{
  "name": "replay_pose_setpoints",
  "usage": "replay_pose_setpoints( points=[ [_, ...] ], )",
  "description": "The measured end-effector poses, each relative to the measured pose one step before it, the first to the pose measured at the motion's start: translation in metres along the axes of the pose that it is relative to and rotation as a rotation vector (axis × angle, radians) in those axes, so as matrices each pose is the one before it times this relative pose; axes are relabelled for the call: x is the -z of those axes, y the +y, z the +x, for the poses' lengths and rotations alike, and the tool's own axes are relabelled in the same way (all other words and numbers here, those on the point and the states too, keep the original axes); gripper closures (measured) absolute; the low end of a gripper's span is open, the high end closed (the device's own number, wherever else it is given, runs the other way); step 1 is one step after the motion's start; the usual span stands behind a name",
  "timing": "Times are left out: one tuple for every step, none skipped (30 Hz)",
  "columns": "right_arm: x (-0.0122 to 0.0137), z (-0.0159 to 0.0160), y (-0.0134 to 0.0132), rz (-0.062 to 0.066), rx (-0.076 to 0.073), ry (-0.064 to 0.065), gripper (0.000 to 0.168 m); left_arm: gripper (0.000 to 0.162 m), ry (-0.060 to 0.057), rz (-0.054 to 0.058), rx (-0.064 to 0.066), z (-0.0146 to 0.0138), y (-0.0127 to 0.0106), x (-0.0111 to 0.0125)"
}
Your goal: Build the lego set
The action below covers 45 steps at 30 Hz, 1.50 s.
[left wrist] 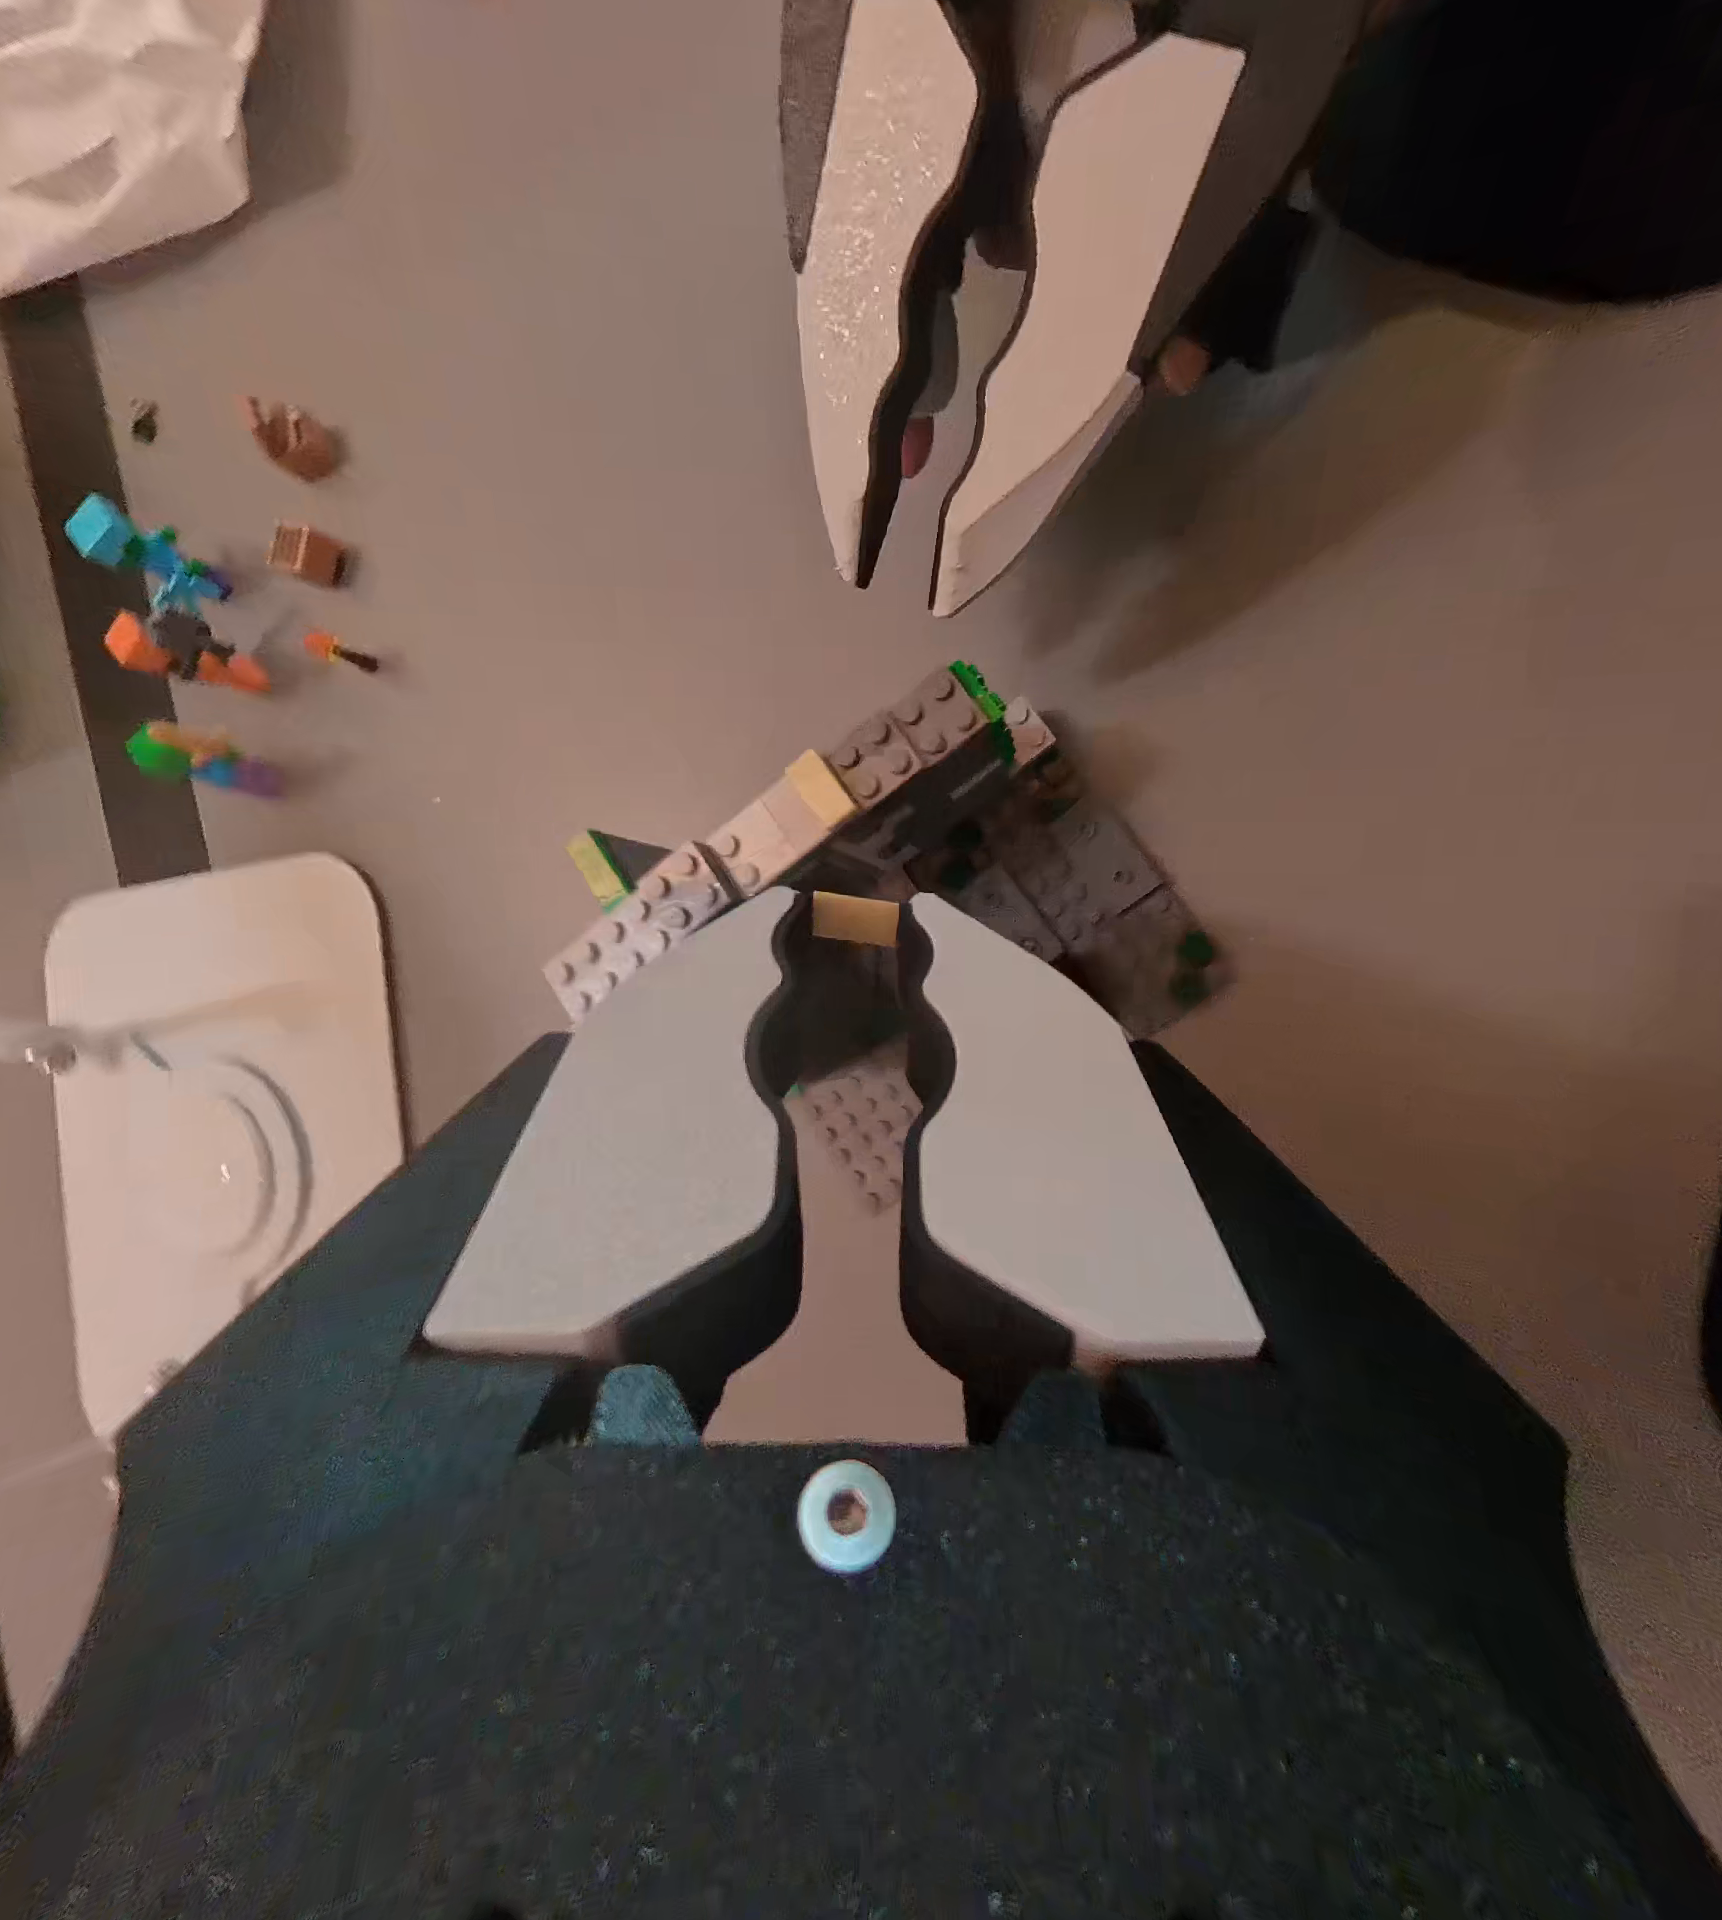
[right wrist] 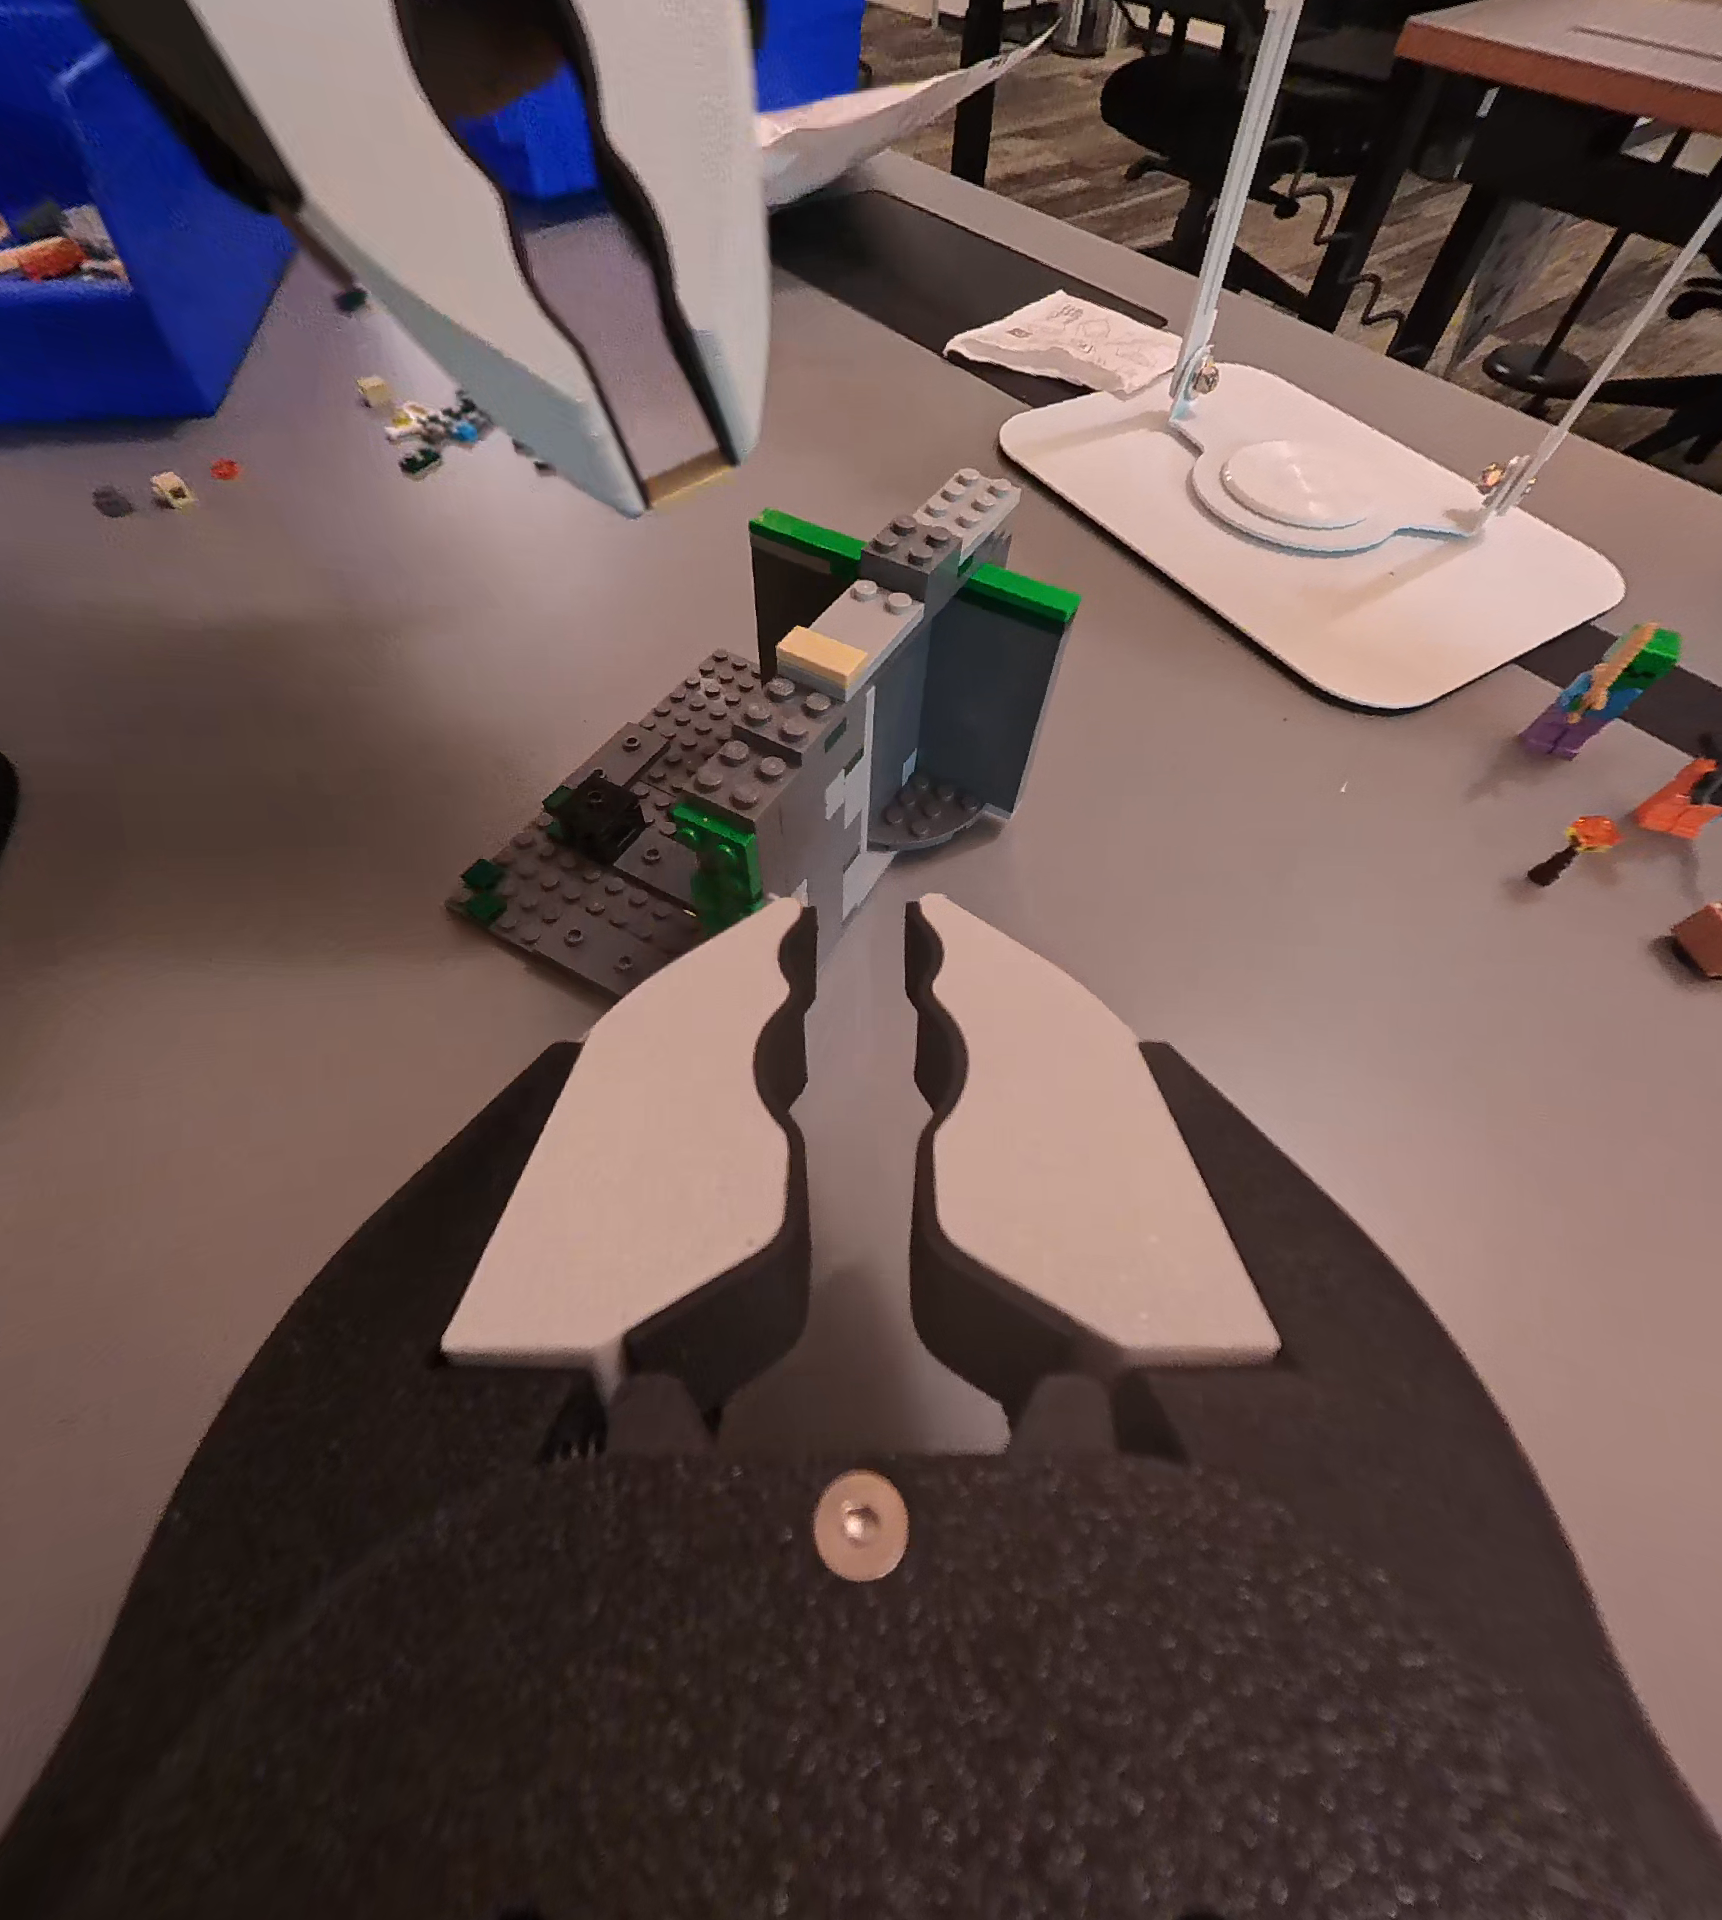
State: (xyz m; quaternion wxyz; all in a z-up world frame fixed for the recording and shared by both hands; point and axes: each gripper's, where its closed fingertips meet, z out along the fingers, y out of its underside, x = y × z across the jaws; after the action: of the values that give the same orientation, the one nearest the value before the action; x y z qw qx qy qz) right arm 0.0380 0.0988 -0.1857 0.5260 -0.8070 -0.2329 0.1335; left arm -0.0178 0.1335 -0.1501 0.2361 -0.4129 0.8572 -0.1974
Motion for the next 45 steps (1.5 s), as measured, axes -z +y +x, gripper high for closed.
replay_pose_setpoints(
  points=[
    [-0.00024,0.00081,0.00053,-0.0006,-0.003,0.0014,0.153,0.147,0.0335,-0.008,-0.0339,-0.00387,-0.00066,-0.00164],
    [-0.00027,0.00065,0.00064,-0.0008,-0.0019,0.0013,0.153,0.147,0.0288,0.0066,-0.0294,-0.00376,-0.00218,-0.001],
    [-0.00034,0.00071,0.00063,-0.0012,0.0003,0.0019,0.153,0.147,0.0271,0.007,-0.0263,-0.00317,-0.0022,-0.00055],
    [-0.00045,0.00062,0.00072,-0.0015,0.0018,0.0017,0.153,0.147,0.0238,-0.0018,-0.0268,-0.00292,-0.00109,-0.00043],
    [-0.0006,0.00064,0.00084,-0.0023,0.0016,0.0012,0.153,0.147,0.0178,-0.0049,-0.0274,-0.00307,-0.00033,-0.00037],
    [-0.00063,0.00053,0.0009,-0.003,0.0004,0.0006,0.153,0.147,0.0209,-0.0024,-0.0269,-0.00185,-0.00055,-0.00064],
    [-0.00077,0.00032,0.00107,-0.0032,-0.0007,-0.0007,0.153,0.147,0.0236,-0.0038,-0.0243,-0.00091,-0.00029,-0.00095],
    [-0.00085,0.00033,0.00115,-0.0032,-0.0017,-0.0011,0.153,0.147,0.0226,-0.0117,-0.0255,-0.00068,0.00071,-0.00154],
    [-0.00083,0.00022,0.00107,-0.0035,-0.002,-0.0011,0.153,0.147,0.0167,-0.0133,-0.0289,-0.0013,0.00091,-0.00175],
    [-0.00089,0.00006,0.00108,-0.004,-0.0016,-0.0013,0.153,0.147,0.0209,-0.0095,-0.0261,-0.00052,0.00048,-0.00195],
    [-0.00077,0.00023,0.00114,-0.0041,-0.0011,-0.0006,0.153,0.147,0.0249,-0.0094,-0.0213,-0.0001,0.00023,-0.00188],
    [-0.00072,0.00015,0.001,-0.0036,-0.0009,-0.0003,0.153,0.147,0.0263,-0.011,-0.022,0.00019,0.00054,-0.00184],
    [-0.00059,0.00018,0.00102,-0.0032,-0.0015,-0.0007,0.153,0.147,0.0225,-0.0112,-0.0226,0.00006,0.00048,-0.00174],
    [-0.00063,-0.00001,0.00084,-0.0027,-0.0021,-0.0011,0.153,0.147,0.0199,-0.0078,-0.0202,-0.00034,0.00025,-0.00144],
    [-0.00049,-0.00005,0.00077,-0.0023,-0.0021,-0.0018,0.153,0.147,0.0204,-0.0071,-0.0155,-0.00006,0.00043,-0.00124],
    [-0.00028,-0.00017,0.0006,-0.0018,-0.0019,-0.0021,0.153,0.147,0.0183,-0.0104,-0.0139,-0.00021,0.00122,-0.00125],
    [-0.00026,-0.00016,0.0003,-0.0009,-0.0015,-0.0022,0.153,0.147,0.0128,-0.0093,-0.0162,-0.00063,0.00142,-0.00122],
    [-0.0001,-0.00029,0.0002,-0.0003,-0.0014,-0.0025,0.153,0.147,0.0135,-0.0086,-0.013,-0.00035,0.00146,-0.00131],
    [-0.00015,-0.00014,0.00015,0.0,-0.0017,-0.0023,0.153,0.147,0.0159,-0.0107,-0.0096,0.00018,0.00155,-0.00132],
    [0.0,-0.00014,0.00008,0.0003,-0.002,-0.0024,0.153,0.147,0.0122,-0.0104,-0.01,0.00005,0.00118,-0.0012],
    [0.0,-0.00027,-0.00007,0.0008,-0.0025,-0.0031,0.153,0.147,0.0088,-0.0086,-0.0104,-0.00019,0.00093,-0.00098],
    [-0.00007,-0.00025,-0.00012,0.0008,-0.0029,-0.0031,0.153,0.147,0.0058,-0.0044,-0.0109,-0.00031,0.00046,-0.0008],
    [-0.00005,-0.00018,0.00009,-0.0001,-0.0025,-0.0028,0.153,0.147,0.0056,-0.0013,-0.0088,-0.00025,0.00005,-0.00071],
    [-0.00015,-0.00009,0.00019,-0.0004,-0.0022,-0.0026,0.153,0.147,0.0074,-0.0029,-0.0087,0.00021,0.00027,-0.00068],
    [-0.00005,-0.00011,0.00008,0.0,-0.0023,-0.0023,0.153,0.147,0.0064,-0.0025,-0.008,0.00019,0.00009,-0.00022],
    [0.00006,-0.00007,0.00012,0.0002,-0.0024,-0.0023,0.153,0.147,0.0077,-0.0032,-0.006,0.00028,0.00033,0.00019],
    [-0.00001,-0.00009,0.00005,0.0005,-0.0023,-0.0018,0.153,0.147,0.0046,-0.0051,-0.0071,0.00021,0.0006,0.00036],
    [0.00002,-0.00001,-0.00006,0.0006,-0.002,-0.0013,0.153,0.147,0.0049,-0.0062,-0.0062,0.00033,0.00077,0.00033],
    [-0.00013,-0.00002,0.00017,-0.0002,-0.0018,-0.0013,0.153,0.147,0.0032,-0.0062,-0.0051,0.00002,0.00065,0.00018],
    [-0.00018,0.00001,0.00036,-0.0012,-0.0019,-0.0015,0.153,0.146,-0.0002,-0.003,-0.0051,-0.00035,0.00033,0.00009],
    [-0.00032,-0.00014,0.00049,-0.0022,-0.0017,-0.0018,0.152,0.146,-0.0021,-0.0002,-0.0051,-0.00074,-0.00003,0.0001],
    [-0.00031,-0.00023,0.00065,-0.0027,-0.0011,-0.0018,0.152,0.146,-0.0024,-0.0022,-0.0051,-0.00076,0.00028,0.00005],
    [-0.00028,-0.00021,0.00051,-0.0021,-0.0001,-0.0012,0.152,0.145,-0.0053,-0.0013,-0.0037,-0.00132,-0.00005,0.00012],
    [-0.00012,-0.00013,0.00026,-0.001,0.0008,-0.0002,0.152,0.144,-0.0011,-0.001,-0.0032,-0.00042,-0.00011,0.0001],
    [-0.00013,-0.00004,0.00007,-0.0002,0.001,0.0004,0.152,0.144,0.0024,-0.0015,-0.0014,0.00017,-0.00002,0.00004],
    [0.00008,-0.00001,0.00005,-0.0001,0.0004,0.0001,0.152,0.144,0.0016,-0.0031,-0.0019,0.00021,0.00042,-0.00008],
    [0.00006,-0.00004,-0.00012,0.0004,-0.0008,-0.0005,0.152,0.144,0.0011,-0.0035,-0.0011,0.00014,0.00062,0.00009],
    [0.00014,-0.00004,-0.00015,0.0011,-0.001,-0.0006,0.152,0.144,-0.0004,-0.0025,0.0014,-0.0001,0.00048,0.00021],
    [0.00008,-0.00008,-0.00029,0.0012,-0.0003,0.0,0.153,0.144,-0.0025,-0.0015,0.0014,-0.00029,0.00029,0.00044],
    [0.00011,0.00011,-0.00024,0.0008,0.0006,0.001,0.153,0.144,-0.0033,0.0018,0.0009,-0.00027,-0.00021,0.00072],
    [0.00016,0.00006,-0.00007,0.0005,0.0006,0.001,0.153,0.145,-0.0078,-0.0004,0.0014,-0.00064,0.00012,0.0009],
    [0.00017,-0.00019,-0.00013,-0.0001,-0.001,-0.0005,0.153,0.145,-0.0078,-0.002,0.0017,-0.00062,0.0006,0.0012],
    [0.0002,-0.00013,-0.00009,-0.0005,-0.0034,-0.0014,0.153,0.145,-0.0081,0.0023,0.0051,-0.0007,0.00031,0.00167],
    [0.0002,0.00001,-0.00006,-0.0009,-0.0052,-0.0004,0.153,0.145,-0.0056,0.0062,0.0071,-0.00012,-0.00014,0.00174],
    [0.00018,0.00029,0.00011,-0.0017,-0.0062,0.0012,0.153,0.146,-0.0022,0.0038,0.0074,0.00104,0.00002,0.00162]
  ],
)
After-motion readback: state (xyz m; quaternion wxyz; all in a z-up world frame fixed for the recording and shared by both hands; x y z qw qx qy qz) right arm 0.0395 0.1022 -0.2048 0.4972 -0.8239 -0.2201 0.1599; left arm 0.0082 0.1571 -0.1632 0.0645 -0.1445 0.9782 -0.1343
